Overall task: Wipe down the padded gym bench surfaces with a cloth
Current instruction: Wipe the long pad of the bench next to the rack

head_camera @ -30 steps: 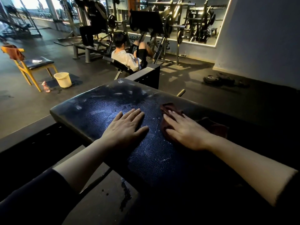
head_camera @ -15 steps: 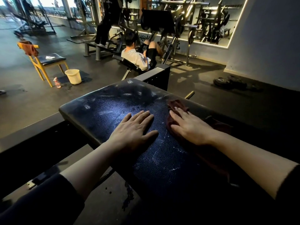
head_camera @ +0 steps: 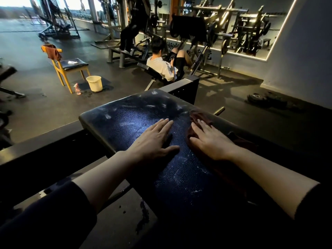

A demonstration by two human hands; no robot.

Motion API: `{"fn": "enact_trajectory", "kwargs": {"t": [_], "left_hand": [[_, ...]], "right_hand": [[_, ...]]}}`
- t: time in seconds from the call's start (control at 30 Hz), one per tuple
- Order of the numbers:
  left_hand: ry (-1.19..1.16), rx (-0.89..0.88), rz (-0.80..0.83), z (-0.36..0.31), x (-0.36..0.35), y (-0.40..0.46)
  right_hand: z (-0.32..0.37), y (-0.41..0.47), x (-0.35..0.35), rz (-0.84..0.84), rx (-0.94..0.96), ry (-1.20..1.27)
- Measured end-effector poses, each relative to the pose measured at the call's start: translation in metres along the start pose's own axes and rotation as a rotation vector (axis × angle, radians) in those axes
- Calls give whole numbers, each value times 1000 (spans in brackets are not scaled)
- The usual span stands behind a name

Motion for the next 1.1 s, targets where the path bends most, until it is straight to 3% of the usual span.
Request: {"fn": "enact_trajectory", "kwargs": {"t": [0.1,0.33,0.57,0.63,0.87,1.0,1.1], "left_hand": [[54,23,-17,19,12,2],[164,207,37,51,3,-6],[156,198,28,50,0,-5],[168,192,25,50,-1,-7],[164,191,14,50,-1,-2],[177,184,88,53,0,0],[113,173,57,62,9,9]], "right_hand": [[-10,8,3,14,-1,10],[-23,77,26,-29,-203,58],[29,0,-4,-14,133,-20],[17,2,-3,4,131,-25],[-4,96,28,-11,-134,43],[24,86,24,-9,-35,31],[27,59,13,-17,57,2]]}}
Point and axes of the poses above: each hand's wrist, its own y-axis towards the middle knuckle, its own x-axis out of the back of the hand, z = x × y, the point moved 4 cm from there along y, towards the middle knuckle, and after that the axes turned 9 degrees about z, right-handed, at the moved point
